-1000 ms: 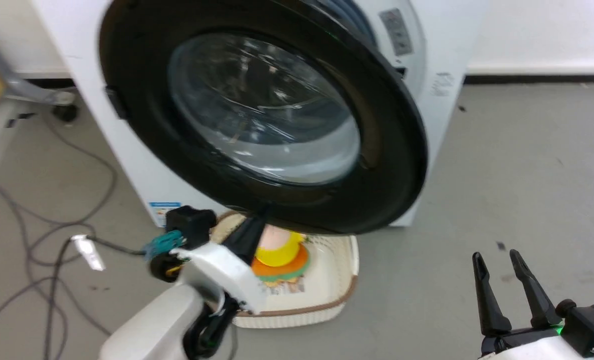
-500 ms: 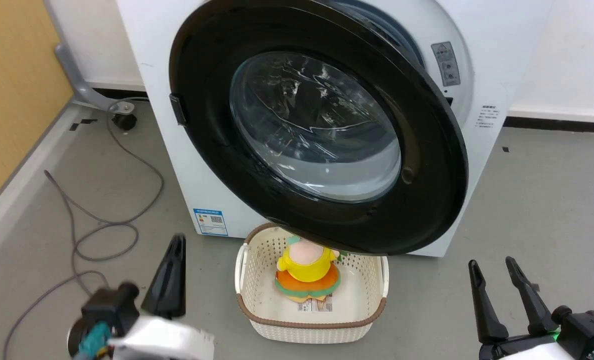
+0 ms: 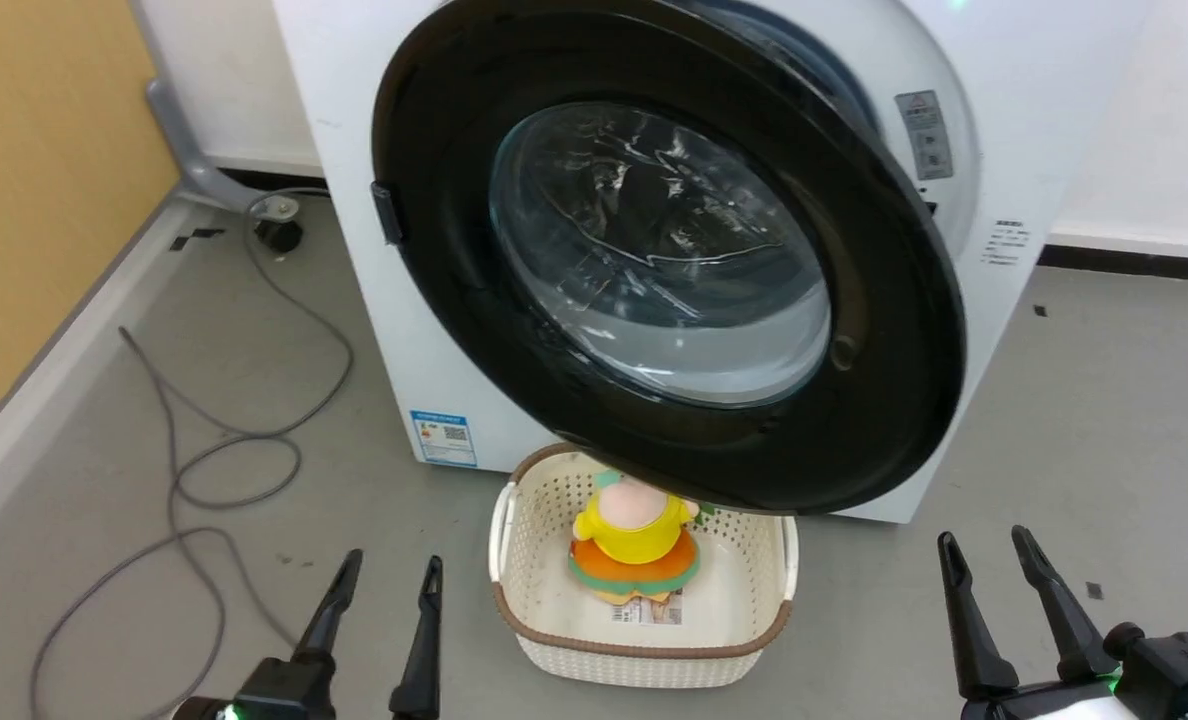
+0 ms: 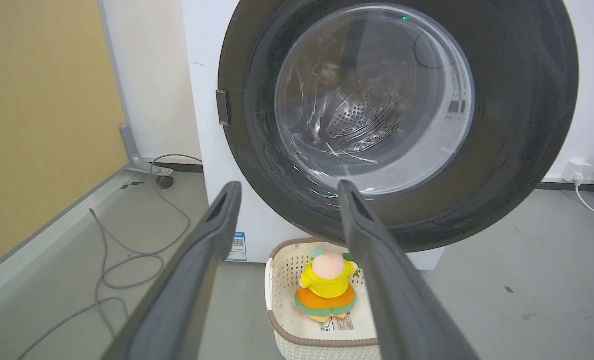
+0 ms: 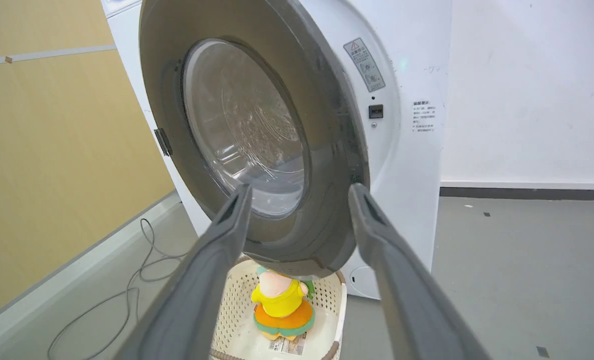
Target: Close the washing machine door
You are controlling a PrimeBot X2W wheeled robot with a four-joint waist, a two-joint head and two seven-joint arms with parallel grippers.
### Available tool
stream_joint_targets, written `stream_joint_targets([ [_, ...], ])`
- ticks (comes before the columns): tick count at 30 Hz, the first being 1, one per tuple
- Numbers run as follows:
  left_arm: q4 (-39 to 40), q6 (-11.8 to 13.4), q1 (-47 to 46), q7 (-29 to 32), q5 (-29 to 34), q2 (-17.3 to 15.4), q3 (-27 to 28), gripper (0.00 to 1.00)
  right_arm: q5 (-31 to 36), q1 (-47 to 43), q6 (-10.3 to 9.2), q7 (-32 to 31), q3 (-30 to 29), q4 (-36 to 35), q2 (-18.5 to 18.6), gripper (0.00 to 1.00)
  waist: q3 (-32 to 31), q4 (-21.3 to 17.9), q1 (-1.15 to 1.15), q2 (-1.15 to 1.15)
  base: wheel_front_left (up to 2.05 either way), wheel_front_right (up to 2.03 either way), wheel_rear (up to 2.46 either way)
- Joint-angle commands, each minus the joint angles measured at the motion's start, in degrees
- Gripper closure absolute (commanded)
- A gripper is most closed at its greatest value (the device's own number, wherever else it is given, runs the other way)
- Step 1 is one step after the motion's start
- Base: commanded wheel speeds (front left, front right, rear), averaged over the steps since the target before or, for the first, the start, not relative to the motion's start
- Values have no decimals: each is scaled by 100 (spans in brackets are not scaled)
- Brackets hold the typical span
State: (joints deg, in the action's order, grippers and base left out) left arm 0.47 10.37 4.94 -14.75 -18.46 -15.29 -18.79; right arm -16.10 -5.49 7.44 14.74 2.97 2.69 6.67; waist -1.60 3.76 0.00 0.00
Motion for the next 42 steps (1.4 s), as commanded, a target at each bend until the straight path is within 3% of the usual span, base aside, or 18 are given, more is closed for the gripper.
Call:
stream_joint_targets([
  [1, -17, -56, 49, -25, 85, 23, 26, 0, -6, -55, 5, 26, 11, -54, 55, 0, 42, 83, 0, 0, 0, 0, 0],
  [2, -38, -87, 37, -25, 122, 46, 40, 0, -11, -50, 5, 26, 41, -66, 84, 58, 60, 119, 0, 0, 0, 0, 0],
  [3, -60, -112, 24, -25, 151, 75, 56, 0, -32, -35, 5, 26, 96, -82, 119, 94, 82, 158, 0, 0, 0, 0, 0],
  [5, -65, -156, -17, -25, 209, 144, 93, 0, -91, 29, 5, 25, 271, -138, 239, 100, 171, 242, 0, 0, 0, 0, 0],
  [10, -52, -250, -140, -25, 333, 272, 147, 0, -126, 394, 5, -113, 628, -219, 583, 100, 424, 415, 0, 0, 0, 0, 0],
  [16, 25, -378, -374, -25, 359, 534, 268, 0, -424, 1429, 5, -565, 1065, -172, 1212, 100, 900, 610, 0, 0, 0, 0, 0],
  [26, 120, -575, -787, -25, 590, 799, 335, 0, -1075, 2893, 5, -1139, 1025, 751, 2120, 100, 1472, 879, 0, 0, 0, 0, 0],
  [34, 178, -744, -1014, -25, 616, 1016, 402, 0, -1457, 3831, 5, -1353, 768, 1662, 2500, 100, 1901, 1042, 0, 0, 0, 0, 0],
  [42, 195, -858, -1210, -25, 683, 1132, 442, 0, -1559, 4898, 5, -1540, 456, 2596, 2639, 100, 2248, 1165, 0, 0, 0, 0, 0],
])
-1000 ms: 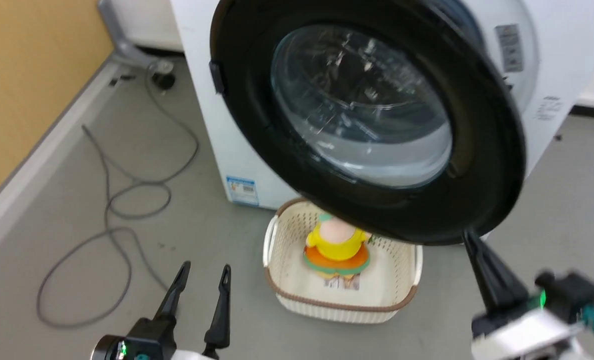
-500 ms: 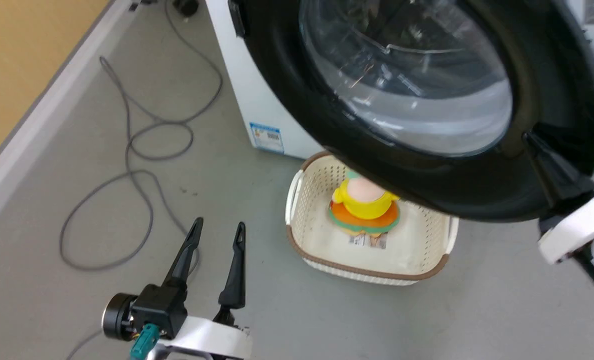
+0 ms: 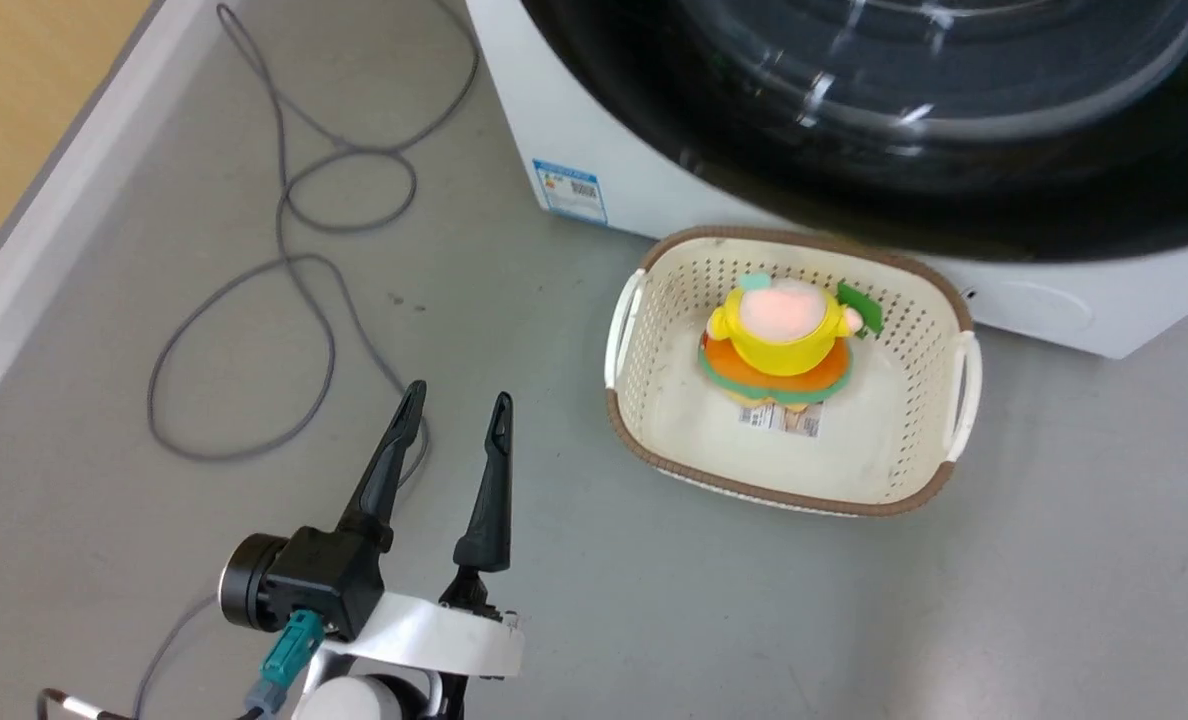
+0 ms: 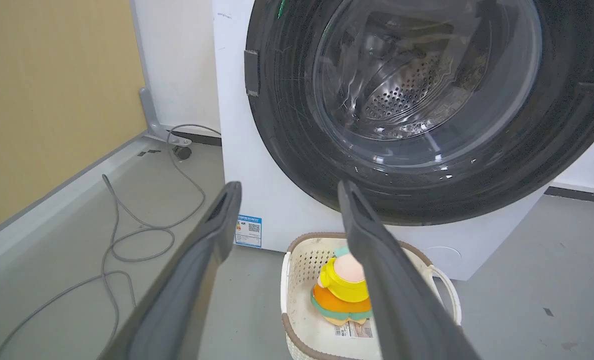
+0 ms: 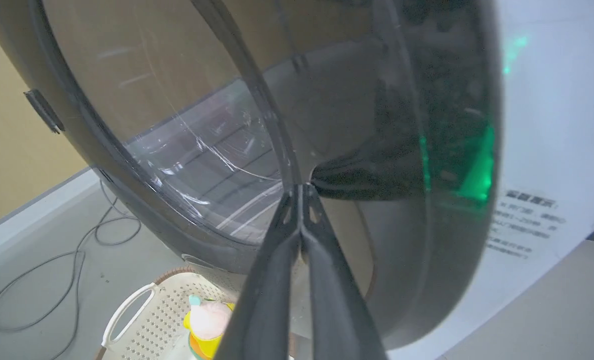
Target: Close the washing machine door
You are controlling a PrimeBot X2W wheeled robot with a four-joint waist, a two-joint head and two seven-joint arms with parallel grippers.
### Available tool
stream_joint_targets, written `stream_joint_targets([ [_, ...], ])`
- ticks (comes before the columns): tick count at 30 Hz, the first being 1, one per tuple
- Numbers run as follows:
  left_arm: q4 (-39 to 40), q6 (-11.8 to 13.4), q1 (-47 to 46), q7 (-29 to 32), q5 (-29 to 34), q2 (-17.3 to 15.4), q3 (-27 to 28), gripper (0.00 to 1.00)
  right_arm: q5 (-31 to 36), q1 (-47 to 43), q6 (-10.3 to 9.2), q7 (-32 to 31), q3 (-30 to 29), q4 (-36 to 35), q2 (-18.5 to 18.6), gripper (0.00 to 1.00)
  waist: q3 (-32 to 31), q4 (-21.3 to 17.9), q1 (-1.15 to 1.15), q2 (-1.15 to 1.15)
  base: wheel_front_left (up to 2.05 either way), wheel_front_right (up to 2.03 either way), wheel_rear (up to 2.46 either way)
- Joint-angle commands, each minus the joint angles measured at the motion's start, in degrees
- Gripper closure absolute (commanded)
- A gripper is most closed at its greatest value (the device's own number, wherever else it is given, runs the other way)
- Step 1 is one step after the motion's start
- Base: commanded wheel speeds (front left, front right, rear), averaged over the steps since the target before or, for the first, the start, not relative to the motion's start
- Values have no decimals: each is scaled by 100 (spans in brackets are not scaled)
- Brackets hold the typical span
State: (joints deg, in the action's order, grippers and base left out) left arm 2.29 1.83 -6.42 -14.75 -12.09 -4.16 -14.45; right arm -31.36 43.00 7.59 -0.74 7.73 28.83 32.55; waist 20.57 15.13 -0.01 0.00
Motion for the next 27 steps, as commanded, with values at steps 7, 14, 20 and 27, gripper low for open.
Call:
stream_joint_targets([
  [7, -24, -50, -148, -25, 74, 80, 32, 0, 121, 778, -10, 34, -251, 760, 69, 100, 110, 72, 1, 0, 0, 0, 0],
  [14, -71, -76, -155, -25, 95, 108, 78, 0, 188, 1075, -10, 203, -263, 1190, 19, 100, 36, 54, 1, 0, 0, 0, 0],
  [20, -135, -100, -94, -25, 100, 117, 142, 0, 48, 748, -10, 477, 4, 1212, -74, 100, -243, -76, 1, 0, 0, 0, 0],
  [27, -321, -152, 90, -25, -4, 122, 297, 0, -542, -360, -10, 902, 441, 572, -186, 100, -802, -392, 1, 0, 0, 0, 0],
])
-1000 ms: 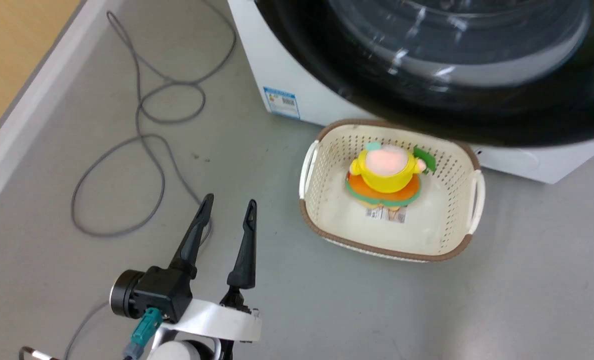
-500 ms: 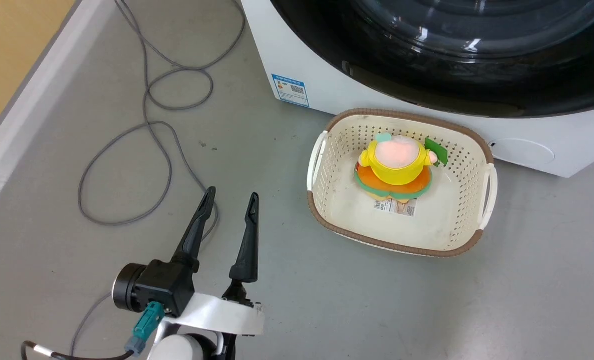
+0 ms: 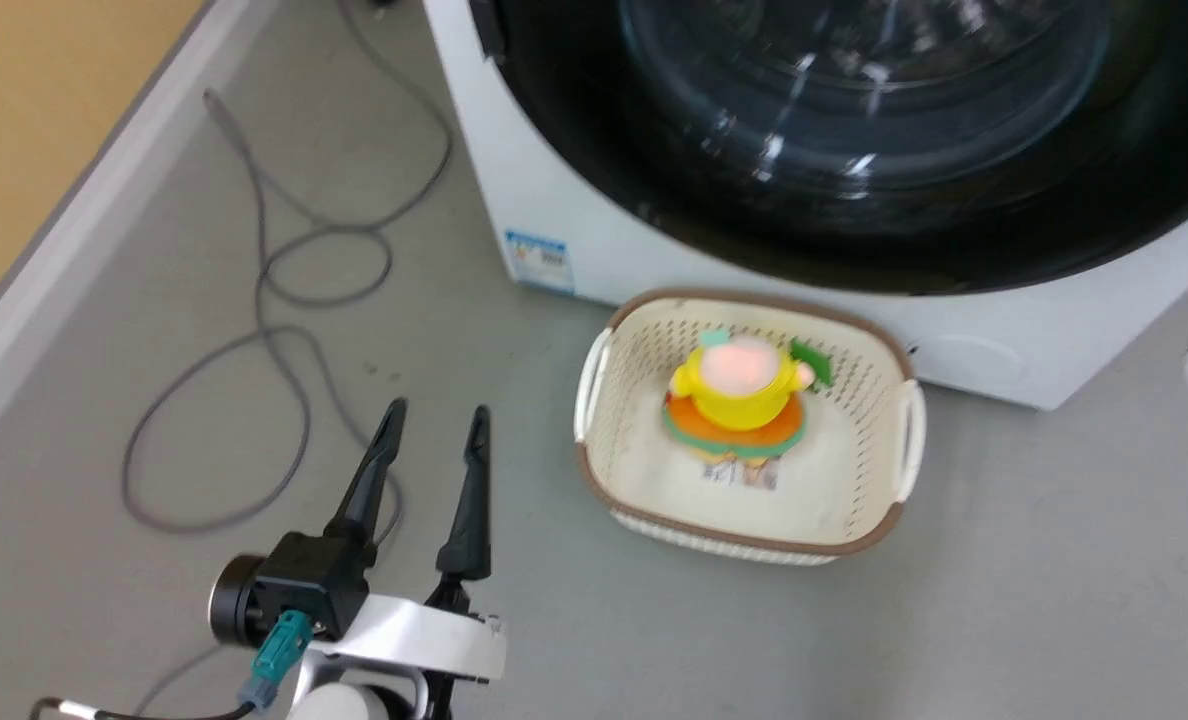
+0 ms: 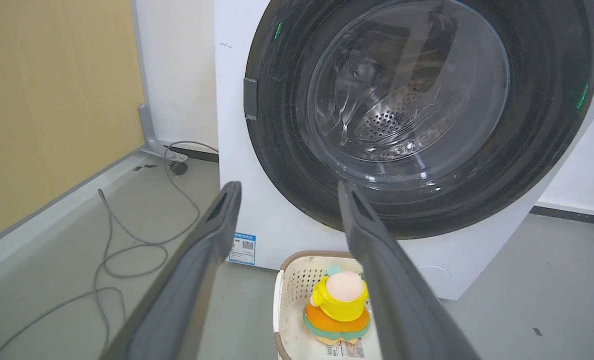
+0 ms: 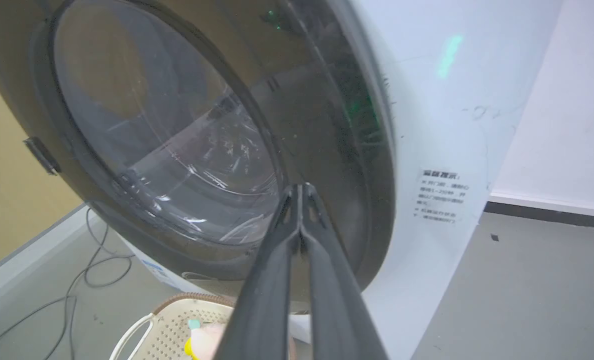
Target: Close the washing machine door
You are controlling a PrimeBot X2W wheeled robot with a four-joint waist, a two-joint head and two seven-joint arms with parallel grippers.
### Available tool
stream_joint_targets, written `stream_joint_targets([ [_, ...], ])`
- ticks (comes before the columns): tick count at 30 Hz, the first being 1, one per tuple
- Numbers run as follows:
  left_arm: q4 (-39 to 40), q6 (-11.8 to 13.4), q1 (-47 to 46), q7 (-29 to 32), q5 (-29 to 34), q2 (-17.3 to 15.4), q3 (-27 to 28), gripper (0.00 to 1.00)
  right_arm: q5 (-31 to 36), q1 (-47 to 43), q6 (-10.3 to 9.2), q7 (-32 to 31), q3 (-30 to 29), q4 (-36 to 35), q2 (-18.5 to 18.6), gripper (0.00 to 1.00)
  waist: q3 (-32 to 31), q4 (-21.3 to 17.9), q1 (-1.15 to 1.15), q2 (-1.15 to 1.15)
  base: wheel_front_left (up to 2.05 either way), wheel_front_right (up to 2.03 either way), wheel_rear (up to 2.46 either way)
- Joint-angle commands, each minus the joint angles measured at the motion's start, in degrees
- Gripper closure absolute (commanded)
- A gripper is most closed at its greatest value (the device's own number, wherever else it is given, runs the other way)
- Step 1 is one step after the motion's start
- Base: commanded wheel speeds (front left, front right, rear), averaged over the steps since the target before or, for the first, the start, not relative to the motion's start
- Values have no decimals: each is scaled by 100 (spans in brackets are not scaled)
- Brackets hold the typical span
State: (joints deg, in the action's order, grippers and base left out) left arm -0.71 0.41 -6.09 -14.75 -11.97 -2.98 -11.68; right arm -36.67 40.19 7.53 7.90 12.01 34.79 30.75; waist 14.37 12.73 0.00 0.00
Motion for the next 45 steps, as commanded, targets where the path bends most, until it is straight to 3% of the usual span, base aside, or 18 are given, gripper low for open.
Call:
stream_joint_targets([
  [1, -60, -10, 88, -25, -6, 4, 39, 0, -41, -283, -4, 110, 95, -157, 0, 100, -284, -211, 0, 0, 0, 0, 0],
  [10, -236, -47, 358, -25, 44, -81, 254, 0, 152, -1780, -4, 487, 14, -1271, -239, 100, -835, -653, 0, 0, 0, 0, 0],
  [16, -302, -77, 521, -25, 45, -148, 360, 0, 820, -2812, -4, 584, -670, -2035, -800, 100, -1099, -807, 0, 0, 0, 0, 0],
  [22, -354, -93, 687, -25, 58, -201, 385, 0, 1585, -3733, -4, 400, -1364, -2813, -1754, 100, -1282, -935, 0, 0, 0, 0, 0],
  [26, -423, -101, 799, -25, 36, -206, 382, 0, 1784, -4199, -4, 276, -1559, -3119, -2228, 100, -1357, -1026, 0, 0, 0, 0, 0],
  [28, -437, -105, 830, -25, 41, -208, 370, 0, 1815, -4298, -4, 240, -1583, -3147, -2289, 100, -1368, -1047, 0, 0, 0, 0, 0],
  [29, -451, -107, 862, -25, 60, -212, 345, 0, 1844, -4375, -4, 235, -1612, -3164, -2335, 61, -1381, -1060, 0, 0, 0, 0, 0],
  [30, -456, -102, 890, -25, 78, -212, 325, 0, 1873, -4440, -4, 240, -1626, -3182, -2366, 0, -1398, -1067, 0, 0, 0, 0, 0],
  [45, -432, 69, 1006, -25, 267, -186, 261, 0, 2185, -4760, -4, 268, -1712, -3386, -2526, 0, -1483, -1051, 0, 0, 0, 0, 0],
])
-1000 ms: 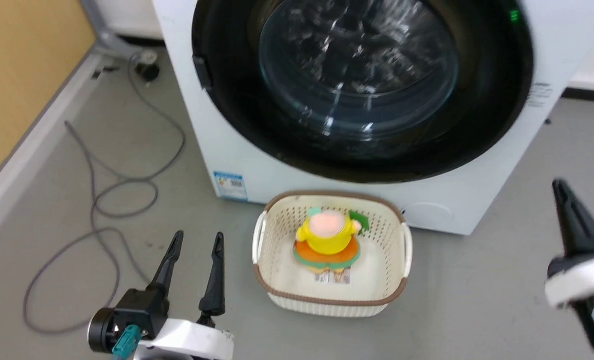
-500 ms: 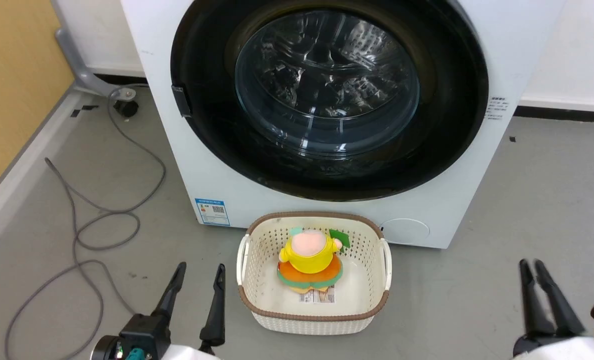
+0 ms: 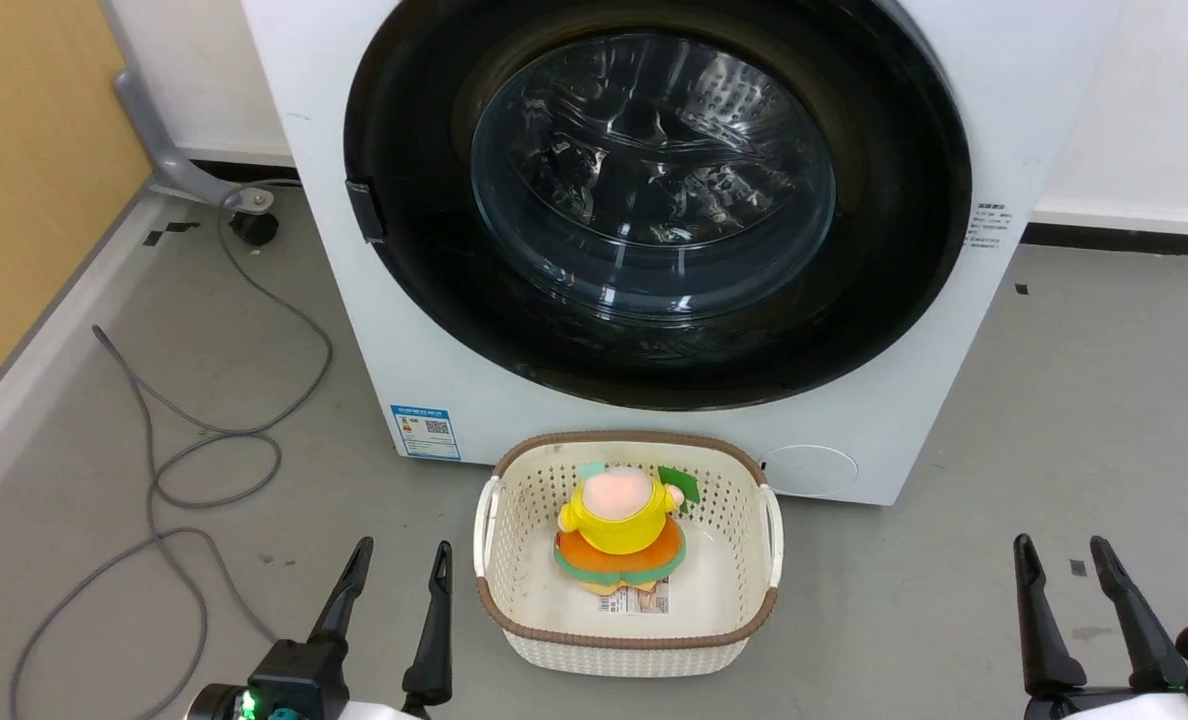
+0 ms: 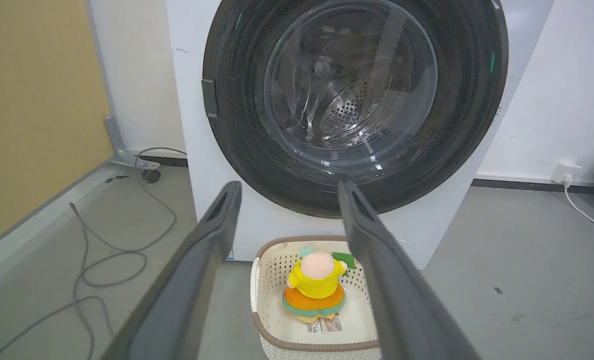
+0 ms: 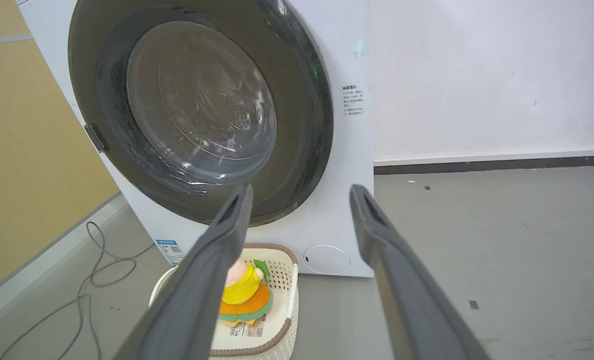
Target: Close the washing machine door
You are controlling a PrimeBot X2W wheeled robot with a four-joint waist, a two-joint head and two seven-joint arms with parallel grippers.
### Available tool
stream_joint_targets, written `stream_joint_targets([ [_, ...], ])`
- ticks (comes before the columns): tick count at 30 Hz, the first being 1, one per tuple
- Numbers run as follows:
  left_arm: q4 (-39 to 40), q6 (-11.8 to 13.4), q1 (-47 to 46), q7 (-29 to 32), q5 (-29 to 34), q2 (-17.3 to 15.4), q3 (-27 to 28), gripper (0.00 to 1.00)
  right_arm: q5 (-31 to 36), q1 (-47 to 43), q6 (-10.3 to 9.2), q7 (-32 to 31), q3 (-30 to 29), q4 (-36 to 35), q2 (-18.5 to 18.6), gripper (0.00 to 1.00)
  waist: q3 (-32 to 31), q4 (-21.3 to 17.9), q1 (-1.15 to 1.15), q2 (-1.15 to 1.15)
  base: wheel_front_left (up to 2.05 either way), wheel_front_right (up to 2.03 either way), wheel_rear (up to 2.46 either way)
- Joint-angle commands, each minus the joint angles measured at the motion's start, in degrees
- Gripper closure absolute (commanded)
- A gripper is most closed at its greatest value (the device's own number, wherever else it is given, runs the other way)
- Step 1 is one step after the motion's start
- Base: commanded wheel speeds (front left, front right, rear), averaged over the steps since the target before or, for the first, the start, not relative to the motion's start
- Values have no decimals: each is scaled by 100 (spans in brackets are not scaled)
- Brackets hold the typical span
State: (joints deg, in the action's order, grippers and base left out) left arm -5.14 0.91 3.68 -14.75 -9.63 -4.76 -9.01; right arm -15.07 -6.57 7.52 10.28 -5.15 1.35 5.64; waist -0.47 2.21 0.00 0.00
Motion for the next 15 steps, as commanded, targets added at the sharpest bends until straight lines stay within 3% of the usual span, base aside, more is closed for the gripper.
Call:
stream_joint_targets([
  [1, 8, 26, 27, -25, 41, -5, -8, 0, 36, -87, -3, 33, 9, -39, -19, 0, -2, 2, 0, 0, 0, 0, 0],
  [7, -15, 109, 39, -25, 91, 12, -26, 0, 41, -71, -3, 41, 40, 3, -39, 0, -12, 5, 0, 0, 0, 0, 0],
  [8, -10, 93, -1, 3, 47, 19, -16, 100, -1, 1, 0, 4, 30, 5, -12, 100, -14, 5, 0, 0, 0, 0, 0],
  [15, 3, 87, -11, 49, 69, 25, 14, 100, 39, 21, 1, -32, 41, 2, -18, 100, -12, -1, 0, 0, 0, 0, 0],
])
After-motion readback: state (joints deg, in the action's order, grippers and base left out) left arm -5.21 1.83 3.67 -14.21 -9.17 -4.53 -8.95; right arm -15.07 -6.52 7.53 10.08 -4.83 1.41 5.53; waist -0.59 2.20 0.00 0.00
